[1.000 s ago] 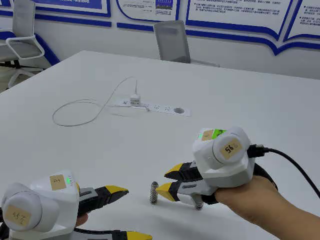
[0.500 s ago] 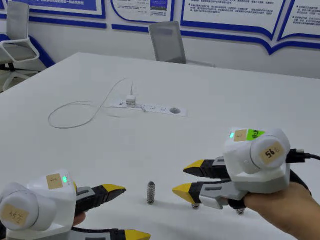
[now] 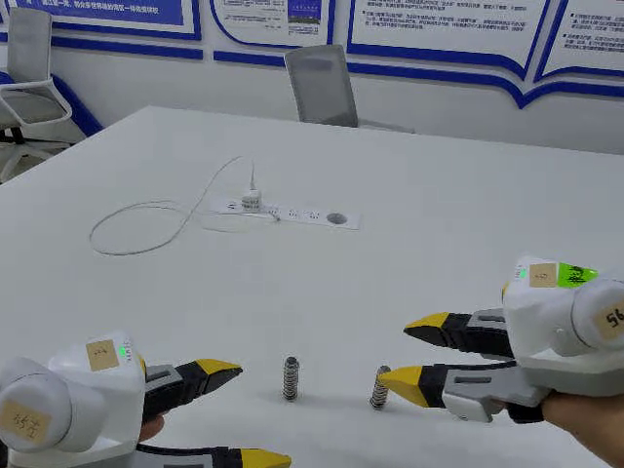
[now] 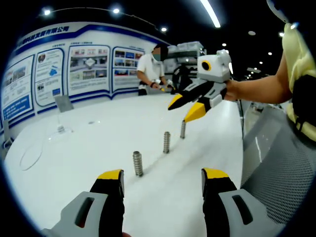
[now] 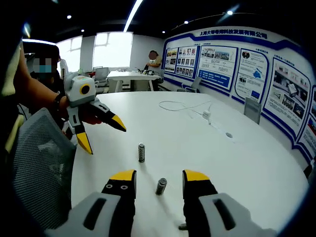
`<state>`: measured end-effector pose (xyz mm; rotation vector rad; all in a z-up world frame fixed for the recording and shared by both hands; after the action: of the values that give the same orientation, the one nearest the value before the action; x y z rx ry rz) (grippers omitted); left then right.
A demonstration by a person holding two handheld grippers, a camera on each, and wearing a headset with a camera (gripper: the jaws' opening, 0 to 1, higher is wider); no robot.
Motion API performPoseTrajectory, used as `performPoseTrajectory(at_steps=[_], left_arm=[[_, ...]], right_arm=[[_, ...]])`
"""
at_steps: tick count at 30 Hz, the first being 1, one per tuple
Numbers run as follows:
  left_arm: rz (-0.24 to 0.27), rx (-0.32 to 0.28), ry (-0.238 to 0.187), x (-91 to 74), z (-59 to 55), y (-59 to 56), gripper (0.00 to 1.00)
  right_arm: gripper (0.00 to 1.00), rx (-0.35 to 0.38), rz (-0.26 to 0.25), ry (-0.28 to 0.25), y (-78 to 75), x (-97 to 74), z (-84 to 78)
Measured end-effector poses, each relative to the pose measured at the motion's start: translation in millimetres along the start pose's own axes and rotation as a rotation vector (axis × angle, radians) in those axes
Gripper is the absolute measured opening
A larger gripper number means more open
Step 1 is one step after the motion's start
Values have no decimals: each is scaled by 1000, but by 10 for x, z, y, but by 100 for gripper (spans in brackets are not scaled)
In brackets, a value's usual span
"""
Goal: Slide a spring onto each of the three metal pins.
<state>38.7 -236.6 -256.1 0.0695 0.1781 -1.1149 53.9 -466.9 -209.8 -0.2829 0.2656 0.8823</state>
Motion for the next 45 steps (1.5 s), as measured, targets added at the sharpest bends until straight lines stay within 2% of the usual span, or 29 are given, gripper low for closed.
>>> performPoseTrajectory(at_steps=[15, 22, 30, 35, 45], left_arm=[[-2, 0, 2, 12, 1, -33, 66], [-3, -1, -1, 19, 3, -48, 66], [2, -6, -1, 1, -11, -43, 67], [3, -11, 0, 5, -29, -47, 67], [4, -18, 1, 18, -47, -53, 68]], right_arm=[[43, 45, -105, -1, -157, -464, -289], [46, 70, -122, 4, -150, -596, -451], [51, 95, -132, 6, -136, -726, -607], [53, 103, -134, 7, -79, -772, -641], [58, 137, -157, -26, -43, -778, -646]])
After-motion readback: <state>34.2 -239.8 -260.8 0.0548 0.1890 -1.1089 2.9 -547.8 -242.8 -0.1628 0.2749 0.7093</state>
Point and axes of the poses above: the centre of the closed fingertips' face, and the gripper's own axes: x roughly forward along the fingers, y roughly to its left, z roughly out of its top, the point moved 7 cm from there along -x, roughly backward along the fingers, and after that the axes turned 10 degrees about -y, right-handed, at the moved point
